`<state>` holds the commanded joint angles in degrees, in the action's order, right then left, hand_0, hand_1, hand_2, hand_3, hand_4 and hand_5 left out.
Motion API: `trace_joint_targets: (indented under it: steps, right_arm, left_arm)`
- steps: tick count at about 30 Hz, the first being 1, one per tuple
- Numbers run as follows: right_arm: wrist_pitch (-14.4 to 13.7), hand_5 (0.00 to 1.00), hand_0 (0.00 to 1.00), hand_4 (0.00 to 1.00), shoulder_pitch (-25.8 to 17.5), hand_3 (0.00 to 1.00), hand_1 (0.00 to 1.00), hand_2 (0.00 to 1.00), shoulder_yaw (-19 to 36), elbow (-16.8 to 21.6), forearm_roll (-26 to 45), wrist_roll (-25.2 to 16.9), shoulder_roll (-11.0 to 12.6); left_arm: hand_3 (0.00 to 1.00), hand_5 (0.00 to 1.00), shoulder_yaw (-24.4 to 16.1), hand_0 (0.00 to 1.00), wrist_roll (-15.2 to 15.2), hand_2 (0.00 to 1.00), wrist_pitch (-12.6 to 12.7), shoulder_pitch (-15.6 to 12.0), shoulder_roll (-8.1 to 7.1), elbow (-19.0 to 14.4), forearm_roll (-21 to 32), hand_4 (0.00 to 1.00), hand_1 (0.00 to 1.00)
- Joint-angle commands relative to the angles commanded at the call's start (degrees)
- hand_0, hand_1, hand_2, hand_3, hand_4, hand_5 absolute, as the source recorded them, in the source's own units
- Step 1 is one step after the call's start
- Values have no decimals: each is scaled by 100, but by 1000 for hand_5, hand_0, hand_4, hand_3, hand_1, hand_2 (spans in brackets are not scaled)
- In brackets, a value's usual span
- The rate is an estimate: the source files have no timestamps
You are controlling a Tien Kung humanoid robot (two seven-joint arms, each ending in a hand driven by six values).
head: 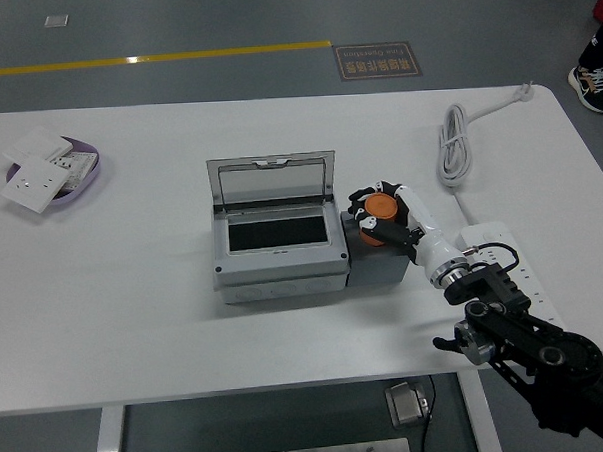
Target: Pick up the cylinder from the cube,place it in the box,flap close box
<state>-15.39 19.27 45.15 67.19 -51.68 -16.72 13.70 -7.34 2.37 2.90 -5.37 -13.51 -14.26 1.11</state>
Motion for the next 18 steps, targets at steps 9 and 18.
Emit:
trace_joint_targets:
  steps: [9, 18]
  right_arm:
    - [-21, 2, 463, 2, 43, 316, 454, 411, 206, 493, -53, 55, 95]
    - [-304, 2, 463, 2, 490, 280, 453, 411, -125, 1566, -738, 811, 193]
  left_arm:
    - [601, 157, 64, 565, 0, 573, 1, -12, 3, 3, 66, 706, 609]
    - [602, 156, 174, 566, 4, 574, 0, -31, -8, 14, 166, 707, 610]
